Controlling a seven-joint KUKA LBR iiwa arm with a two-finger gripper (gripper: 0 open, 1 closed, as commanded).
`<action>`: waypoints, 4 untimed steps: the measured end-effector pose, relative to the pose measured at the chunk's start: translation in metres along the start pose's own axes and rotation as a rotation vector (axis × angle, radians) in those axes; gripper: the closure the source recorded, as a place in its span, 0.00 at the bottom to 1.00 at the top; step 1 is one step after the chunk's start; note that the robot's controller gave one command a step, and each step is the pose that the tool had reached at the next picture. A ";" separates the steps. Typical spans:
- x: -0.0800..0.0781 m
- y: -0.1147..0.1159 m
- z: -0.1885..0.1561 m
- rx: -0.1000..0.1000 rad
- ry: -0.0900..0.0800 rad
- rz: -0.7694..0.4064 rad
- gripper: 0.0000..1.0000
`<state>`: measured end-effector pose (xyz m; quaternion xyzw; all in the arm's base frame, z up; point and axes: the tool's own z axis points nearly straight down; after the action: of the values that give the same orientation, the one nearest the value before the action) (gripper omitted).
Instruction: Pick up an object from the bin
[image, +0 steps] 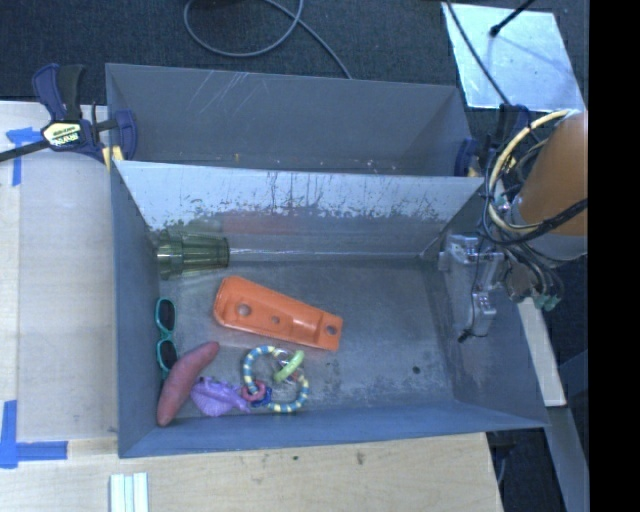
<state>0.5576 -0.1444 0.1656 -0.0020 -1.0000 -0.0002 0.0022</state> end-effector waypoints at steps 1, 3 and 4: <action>-0.001 0.001 -0.005 0.001 -0.007 -0.003 0.00; -0.021 0.054 0.072 0.003 -0.014 -0.059 0.00; -0.020 0.067 0.098 0.002 -0.009 -0.146 0.00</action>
Offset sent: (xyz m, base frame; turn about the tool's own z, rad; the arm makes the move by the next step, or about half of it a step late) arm 0.0695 0.0582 -0.0808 -0.1877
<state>0.5770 -0.0772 0.0679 0.0708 -0.9975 0.0007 -0.0021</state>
